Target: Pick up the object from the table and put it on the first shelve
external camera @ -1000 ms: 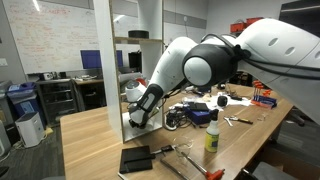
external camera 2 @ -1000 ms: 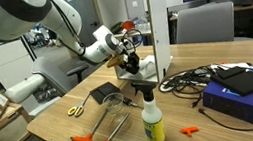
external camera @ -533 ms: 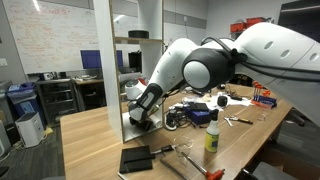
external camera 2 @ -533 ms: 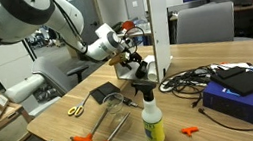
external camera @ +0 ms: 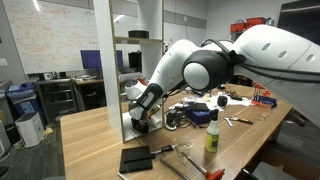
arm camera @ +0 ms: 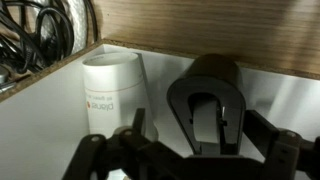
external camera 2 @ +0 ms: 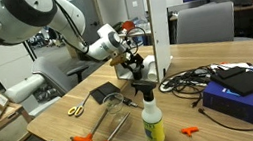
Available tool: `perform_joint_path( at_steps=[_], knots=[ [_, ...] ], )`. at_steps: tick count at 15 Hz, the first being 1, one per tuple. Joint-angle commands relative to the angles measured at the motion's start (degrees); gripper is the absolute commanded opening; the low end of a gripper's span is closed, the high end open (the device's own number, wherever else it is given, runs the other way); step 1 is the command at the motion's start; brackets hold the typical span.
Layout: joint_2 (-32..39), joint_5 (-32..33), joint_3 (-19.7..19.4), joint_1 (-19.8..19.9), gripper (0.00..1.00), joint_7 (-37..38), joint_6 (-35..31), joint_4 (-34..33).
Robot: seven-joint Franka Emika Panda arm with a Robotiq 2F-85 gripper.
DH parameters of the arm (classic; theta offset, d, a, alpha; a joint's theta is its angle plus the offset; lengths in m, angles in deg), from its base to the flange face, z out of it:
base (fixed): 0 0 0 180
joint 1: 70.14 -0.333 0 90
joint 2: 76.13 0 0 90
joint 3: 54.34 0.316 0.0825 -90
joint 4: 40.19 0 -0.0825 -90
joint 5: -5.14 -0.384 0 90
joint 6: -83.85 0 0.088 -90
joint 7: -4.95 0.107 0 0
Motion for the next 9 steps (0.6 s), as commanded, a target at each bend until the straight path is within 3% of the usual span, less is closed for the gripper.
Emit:
perform_joint_path(
  at_steps=[1,9],
  knots=[
    [-1.6,0.0,1.9,1.5,1.00,-0.6,5.0,-0.3],
    [-8.6,1.0,2.1,1.1,1.00,1.2,7.6,7.3]
  ],
)
